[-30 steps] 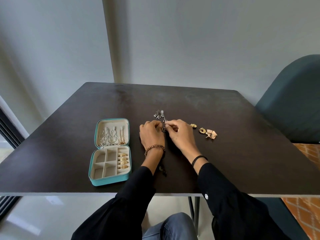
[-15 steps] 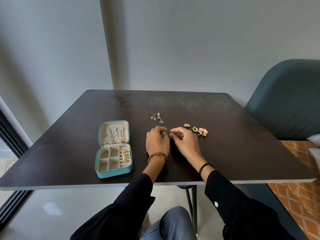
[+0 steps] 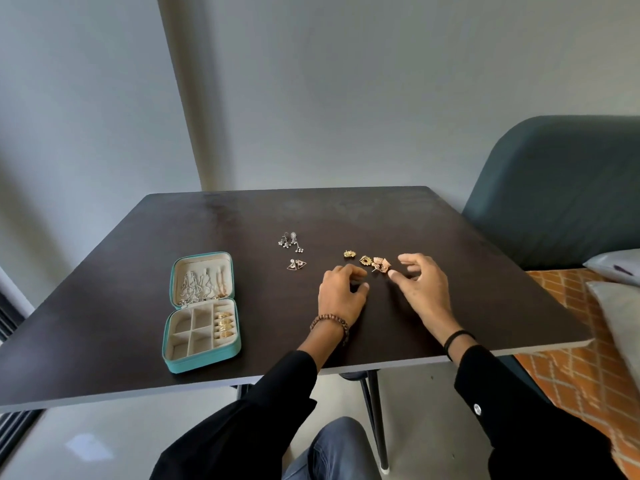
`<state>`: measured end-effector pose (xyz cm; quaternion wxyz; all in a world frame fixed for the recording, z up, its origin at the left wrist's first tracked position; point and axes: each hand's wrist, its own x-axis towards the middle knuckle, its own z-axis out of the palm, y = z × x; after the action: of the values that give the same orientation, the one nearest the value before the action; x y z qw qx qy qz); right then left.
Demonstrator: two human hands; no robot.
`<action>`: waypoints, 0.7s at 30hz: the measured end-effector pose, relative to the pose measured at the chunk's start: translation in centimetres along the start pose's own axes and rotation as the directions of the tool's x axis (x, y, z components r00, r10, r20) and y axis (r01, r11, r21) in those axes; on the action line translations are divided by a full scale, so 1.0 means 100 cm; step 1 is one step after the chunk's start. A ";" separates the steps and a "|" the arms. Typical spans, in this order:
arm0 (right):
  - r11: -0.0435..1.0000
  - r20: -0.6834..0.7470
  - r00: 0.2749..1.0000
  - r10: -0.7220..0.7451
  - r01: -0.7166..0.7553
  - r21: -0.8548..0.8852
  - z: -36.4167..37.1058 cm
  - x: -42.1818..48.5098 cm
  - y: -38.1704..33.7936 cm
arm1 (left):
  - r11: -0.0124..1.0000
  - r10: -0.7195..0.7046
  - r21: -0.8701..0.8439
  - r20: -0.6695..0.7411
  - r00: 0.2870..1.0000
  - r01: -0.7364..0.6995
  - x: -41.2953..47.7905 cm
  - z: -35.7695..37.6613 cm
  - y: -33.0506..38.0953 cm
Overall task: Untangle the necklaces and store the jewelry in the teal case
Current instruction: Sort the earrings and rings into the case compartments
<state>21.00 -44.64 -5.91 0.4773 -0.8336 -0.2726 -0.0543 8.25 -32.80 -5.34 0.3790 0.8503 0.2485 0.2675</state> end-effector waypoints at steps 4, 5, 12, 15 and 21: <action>0.996 0.152 0.988 -0.034 0.046 -0.075 0.008 0.012 0.002 | 1.000 -0.001 -0.020 -0.013 1.000 0.000 0.020 0.010 0.002; 0.995 0.178 0.983 -0.045 0.060 -0.081 0.009 0.013 0.001 | 0.999 -0.007 -0.037 -0.015 1.000 0.007 0.024 0.012 0.002; 0.978 0.153 0.972 -0.180 0.194 -0.081 0.007 0.013 0.002 | 0.986 -0.025 -0.164 -0.033 0.999 0.019 0.030 0.016 -0.002; 0.984 0.131 0.976 -0.172 0.176 -0.026 0.007 0.011 0.002 | 0.978 -0.029 -0.205 -0.027 0.999 0.023 0.028 0.014 -0.004; 0.959 0.135 0.980 -0.147 0.108 0.261 -0.001 0.002 -0.004 | 0.967 0.057 -0.249 0.003 0.998 -0.054 0.024 0.014 -0.003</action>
<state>21.03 -44.45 -5.51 0.5528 -0.7483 -0.3664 0.0142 10.86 -31.81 -5.68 0.4764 0.8040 0.1872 0.3027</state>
